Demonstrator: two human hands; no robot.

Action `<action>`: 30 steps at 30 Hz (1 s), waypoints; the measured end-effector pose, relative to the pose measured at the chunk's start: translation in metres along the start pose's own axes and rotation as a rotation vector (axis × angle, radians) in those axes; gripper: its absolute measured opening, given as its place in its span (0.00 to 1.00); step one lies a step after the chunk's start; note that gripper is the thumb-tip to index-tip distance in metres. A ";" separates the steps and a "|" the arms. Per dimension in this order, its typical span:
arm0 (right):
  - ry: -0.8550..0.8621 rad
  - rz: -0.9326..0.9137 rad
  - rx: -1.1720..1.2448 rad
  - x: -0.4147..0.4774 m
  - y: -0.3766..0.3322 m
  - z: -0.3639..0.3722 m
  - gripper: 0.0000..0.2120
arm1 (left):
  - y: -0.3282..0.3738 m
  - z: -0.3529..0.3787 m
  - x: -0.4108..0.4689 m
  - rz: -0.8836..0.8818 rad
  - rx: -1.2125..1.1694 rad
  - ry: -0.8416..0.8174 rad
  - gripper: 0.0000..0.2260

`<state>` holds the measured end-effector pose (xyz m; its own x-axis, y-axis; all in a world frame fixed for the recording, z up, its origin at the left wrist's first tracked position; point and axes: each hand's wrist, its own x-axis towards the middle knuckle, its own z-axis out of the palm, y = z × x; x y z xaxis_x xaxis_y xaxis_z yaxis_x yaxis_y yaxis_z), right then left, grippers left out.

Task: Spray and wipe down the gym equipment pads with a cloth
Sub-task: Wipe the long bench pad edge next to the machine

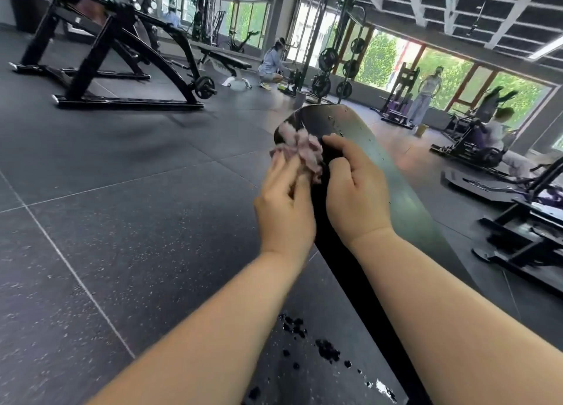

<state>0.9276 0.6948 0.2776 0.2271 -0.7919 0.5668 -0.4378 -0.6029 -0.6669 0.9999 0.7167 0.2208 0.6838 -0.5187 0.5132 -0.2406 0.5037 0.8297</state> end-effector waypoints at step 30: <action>-0.215 -0.075 -0.503 -0.079 0.054 -0.053 0.23 | 0.000 -0.010 -0.025 -0.625 -0.342 0.058 0.12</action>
<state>0.8404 0.7302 0.2224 0.4229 -0.7824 0.4572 -0.7632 -0.5795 -0.2858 0.9895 0.7367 0.2054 0.6609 -0.7483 -0.0559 0.4312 0.3177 0.8445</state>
